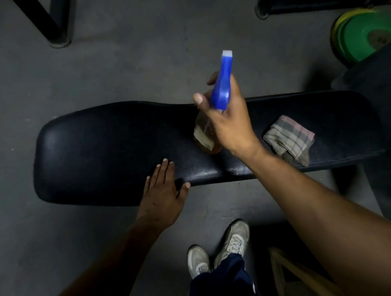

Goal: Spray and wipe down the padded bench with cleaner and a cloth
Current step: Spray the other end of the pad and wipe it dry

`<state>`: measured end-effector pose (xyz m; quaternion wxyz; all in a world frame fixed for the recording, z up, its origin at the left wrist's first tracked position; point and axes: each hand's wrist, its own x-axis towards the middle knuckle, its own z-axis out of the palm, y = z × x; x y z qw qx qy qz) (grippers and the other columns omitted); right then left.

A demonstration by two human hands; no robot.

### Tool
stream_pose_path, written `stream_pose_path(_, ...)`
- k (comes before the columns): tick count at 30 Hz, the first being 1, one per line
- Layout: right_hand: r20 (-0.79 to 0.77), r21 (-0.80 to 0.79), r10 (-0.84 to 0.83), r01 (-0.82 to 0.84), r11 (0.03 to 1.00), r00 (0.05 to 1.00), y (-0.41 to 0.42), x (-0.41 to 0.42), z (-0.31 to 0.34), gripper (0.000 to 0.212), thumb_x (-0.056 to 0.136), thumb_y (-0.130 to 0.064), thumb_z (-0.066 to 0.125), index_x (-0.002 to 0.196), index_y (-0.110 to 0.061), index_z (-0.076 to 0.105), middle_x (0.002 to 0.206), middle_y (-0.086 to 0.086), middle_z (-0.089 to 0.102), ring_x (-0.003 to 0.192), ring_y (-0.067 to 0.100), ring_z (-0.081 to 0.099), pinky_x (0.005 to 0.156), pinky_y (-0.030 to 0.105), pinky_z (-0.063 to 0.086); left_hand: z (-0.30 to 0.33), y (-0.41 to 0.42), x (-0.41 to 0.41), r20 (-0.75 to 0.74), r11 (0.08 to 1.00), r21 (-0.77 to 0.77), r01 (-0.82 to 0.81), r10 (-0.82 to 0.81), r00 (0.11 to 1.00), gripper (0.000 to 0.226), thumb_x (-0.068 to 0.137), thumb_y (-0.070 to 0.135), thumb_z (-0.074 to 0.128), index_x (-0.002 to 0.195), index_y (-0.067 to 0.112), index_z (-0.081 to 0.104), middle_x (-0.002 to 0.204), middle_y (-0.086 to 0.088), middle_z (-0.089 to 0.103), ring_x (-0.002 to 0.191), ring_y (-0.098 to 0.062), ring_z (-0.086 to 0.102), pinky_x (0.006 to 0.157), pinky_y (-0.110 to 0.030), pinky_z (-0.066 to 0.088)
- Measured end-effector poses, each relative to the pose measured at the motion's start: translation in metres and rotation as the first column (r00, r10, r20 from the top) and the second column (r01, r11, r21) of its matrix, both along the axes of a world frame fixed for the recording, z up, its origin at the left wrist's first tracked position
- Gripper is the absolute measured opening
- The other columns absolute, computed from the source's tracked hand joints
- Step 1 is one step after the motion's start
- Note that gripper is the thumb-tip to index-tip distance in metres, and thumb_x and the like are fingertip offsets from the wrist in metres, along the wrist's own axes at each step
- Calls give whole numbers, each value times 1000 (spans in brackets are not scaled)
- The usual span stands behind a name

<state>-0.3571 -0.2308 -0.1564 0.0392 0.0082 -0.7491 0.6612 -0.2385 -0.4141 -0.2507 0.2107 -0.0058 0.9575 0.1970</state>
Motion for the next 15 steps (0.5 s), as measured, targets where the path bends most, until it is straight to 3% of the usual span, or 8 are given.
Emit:
stream_pose_path(3,32,-29,-64,65,997,997,12,17,0,25,93,-27,75,105,-24,54,77,8,53,70,37,61,71,43,51,0,1,-1,2,1000,3,-6,6,1000,87,87,67,19,159,18,11,167,2,2,153,-15,1,122,-40,2)
stream_pose_path(4,54,-53,-77,79,995,996,16,26,-1,23,93,-23,76,103,-22,55,79,13,55,68,39,61,70,44,54,-1,1,-2,2,1000,-4,-4,4,1000,84,91,65,23,159,18,10,167,1,2,153,-16,0,122,-40,2)
stream_pose_path(8,138,-28,-96,101,995,986,39,72,-14,16,94,-9,74,103,-10,61,82,11,62,62,18,61,63,21,52,-3,-1,0,15,999,-31,-16,16,1000,75,99,56,34,159,17,9,167,0,0,153,-16,-1,123,-41,2)
stream_pose_path(13,290,101,-110,84,991,951,65,131,-44,20,92,-30,78,108,-26,67,74,11,69,65,25,67,67,30,56,-11,-10,5,42,997,-72,-13,16,999,84,91,65,25,158,17,12,167,1,0,153,-16,1,122,-42,4)
stream_pose_path(15,345,86,-121,97,992,931,71,147,-49,18,91,-26,78,105,-24,68,72,14,68,64,19,67,66,26,55,-13,-13,8,45,995,-94,13,-9,999,86,88,67,22,158,18,12,167,2,-1,153,-16,1,123,-43,6)
